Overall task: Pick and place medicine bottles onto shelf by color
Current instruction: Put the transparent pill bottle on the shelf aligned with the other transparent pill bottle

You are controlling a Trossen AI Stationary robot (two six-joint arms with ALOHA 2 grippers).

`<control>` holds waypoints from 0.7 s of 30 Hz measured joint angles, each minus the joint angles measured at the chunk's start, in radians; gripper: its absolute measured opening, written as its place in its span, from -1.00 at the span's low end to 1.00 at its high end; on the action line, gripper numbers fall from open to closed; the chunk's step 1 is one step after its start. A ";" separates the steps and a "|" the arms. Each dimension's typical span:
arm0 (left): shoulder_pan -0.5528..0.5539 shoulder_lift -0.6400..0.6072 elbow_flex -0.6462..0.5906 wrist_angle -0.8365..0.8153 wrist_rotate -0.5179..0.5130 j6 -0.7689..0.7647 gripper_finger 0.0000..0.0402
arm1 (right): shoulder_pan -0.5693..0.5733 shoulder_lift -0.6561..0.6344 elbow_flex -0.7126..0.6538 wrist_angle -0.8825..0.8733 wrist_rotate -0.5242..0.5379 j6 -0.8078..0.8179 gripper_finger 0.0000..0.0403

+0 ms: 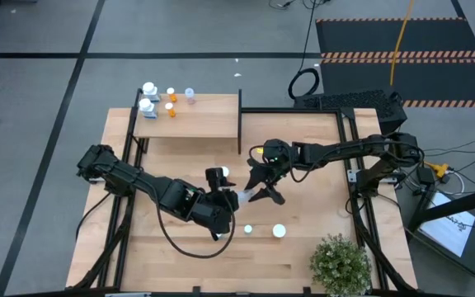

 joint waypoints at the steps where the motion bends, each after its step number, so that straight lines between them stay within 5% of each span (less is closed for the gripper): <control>1: 0.000 0.000 0.000 0.003 0.000 0.004 0.48 | -0.002 0.000 0.000 -0.003 -0.003 0.000 -0.21; 10: -0.010 -0.015 0.000 -0.027 -0.117 -0.038 0.48 | -0.011 0.000 0.000 -0.005 -0.123 -0.024 -0.21; 21: -0.013 -0.023 -0.064 0.116 -0.114 0.057 0.48 | -0.038 0.000 0.000 -0.005 -0.179 0.003 -0.21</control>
